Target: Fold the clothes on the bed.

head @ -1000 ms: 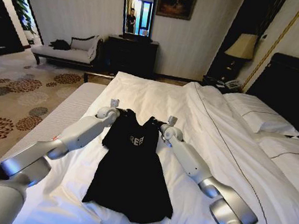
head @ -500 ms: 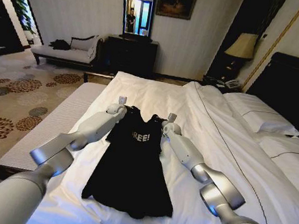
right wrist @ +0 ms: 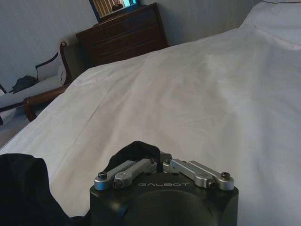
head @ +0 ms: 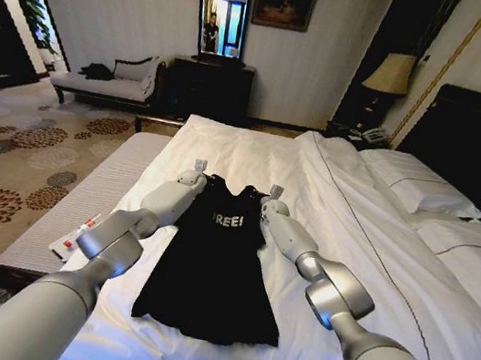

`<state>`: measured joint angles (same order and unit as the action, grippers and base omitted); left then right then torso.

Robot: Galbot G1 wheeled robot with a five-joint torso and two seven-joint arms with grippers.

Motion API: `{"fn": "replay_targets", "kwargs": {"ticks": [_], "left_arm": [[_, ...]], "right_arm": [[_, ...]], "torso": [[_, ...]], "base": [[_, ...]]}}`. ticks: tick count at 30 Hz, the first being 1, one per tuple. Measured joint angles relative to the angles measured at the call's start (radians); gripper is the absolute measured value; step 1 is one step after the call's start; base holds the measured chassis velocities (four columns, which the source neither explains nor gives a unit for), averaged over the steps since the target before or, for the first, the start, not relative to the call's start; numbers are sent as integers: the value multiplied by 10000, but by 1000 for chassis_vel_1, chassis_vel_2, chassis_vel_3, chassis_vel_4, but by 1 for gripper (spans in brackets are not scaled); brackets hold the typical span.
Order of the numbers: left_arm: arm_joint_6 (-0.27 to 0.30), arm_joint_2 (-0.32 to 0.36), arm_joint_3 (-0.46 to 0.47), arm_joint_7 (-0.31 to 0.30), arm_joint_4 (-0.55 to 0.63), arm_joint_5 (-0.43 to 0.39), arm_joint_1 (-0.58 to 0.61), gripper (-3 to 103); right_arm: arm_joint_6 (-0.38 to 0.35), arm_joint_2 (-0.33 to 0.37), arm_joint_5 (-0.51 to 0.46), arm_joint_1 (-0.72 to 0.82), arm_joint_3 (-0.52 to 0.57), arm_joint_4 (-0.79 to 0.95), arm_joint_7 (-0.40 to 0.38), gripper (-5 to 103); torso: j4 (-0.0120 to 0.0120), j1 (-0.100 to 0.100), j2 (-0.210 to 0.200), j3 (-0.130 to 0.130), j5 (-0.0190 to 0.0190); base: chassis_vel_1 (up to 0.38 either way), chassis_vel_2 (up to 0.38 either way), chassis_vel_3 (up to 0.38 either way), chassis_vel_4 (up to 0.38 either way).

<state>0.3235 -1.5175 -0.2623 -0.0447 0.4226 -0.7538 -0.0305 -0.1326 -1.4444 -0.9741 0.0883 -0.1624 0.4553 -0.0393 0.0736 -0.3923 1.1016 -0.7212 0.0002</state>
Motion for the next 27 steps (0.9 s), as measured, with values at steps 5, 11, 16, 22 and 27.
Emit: {"fn": "replay_targets", "kwargs": {"ticks": [5,11,16,22,27], "left_arm": [[43,-31,39,-50,-94,151,186,2],[326,-167,262,-507,-110,180,238,0],[578,-156,312,-679,-13,269,306,16],[678,5,257,-873,145,215,330,43],[717,284,58,-976,663,-248,449,60]], "right_arm": [[72,-3,259,178,181,-69,58,1],[74,64,280,268,218,1,208,13],[97,221,217,382,76,209,450,29],[46,469,65,491,-44,642,466,51],[-138,878,-291,732,-269,1547,71,67]], "torso": [[-1,0,0,0,-1],[-2,0,0,-1,-1],[0,0,0,0,0],[-1,1,0,0,-2],[-2,0,0,0,-2]], "base": [[0,0,0,0],[0,0,0,0],[0,0,0,0],[0,0,0,0],[0,0,0,0]]}}
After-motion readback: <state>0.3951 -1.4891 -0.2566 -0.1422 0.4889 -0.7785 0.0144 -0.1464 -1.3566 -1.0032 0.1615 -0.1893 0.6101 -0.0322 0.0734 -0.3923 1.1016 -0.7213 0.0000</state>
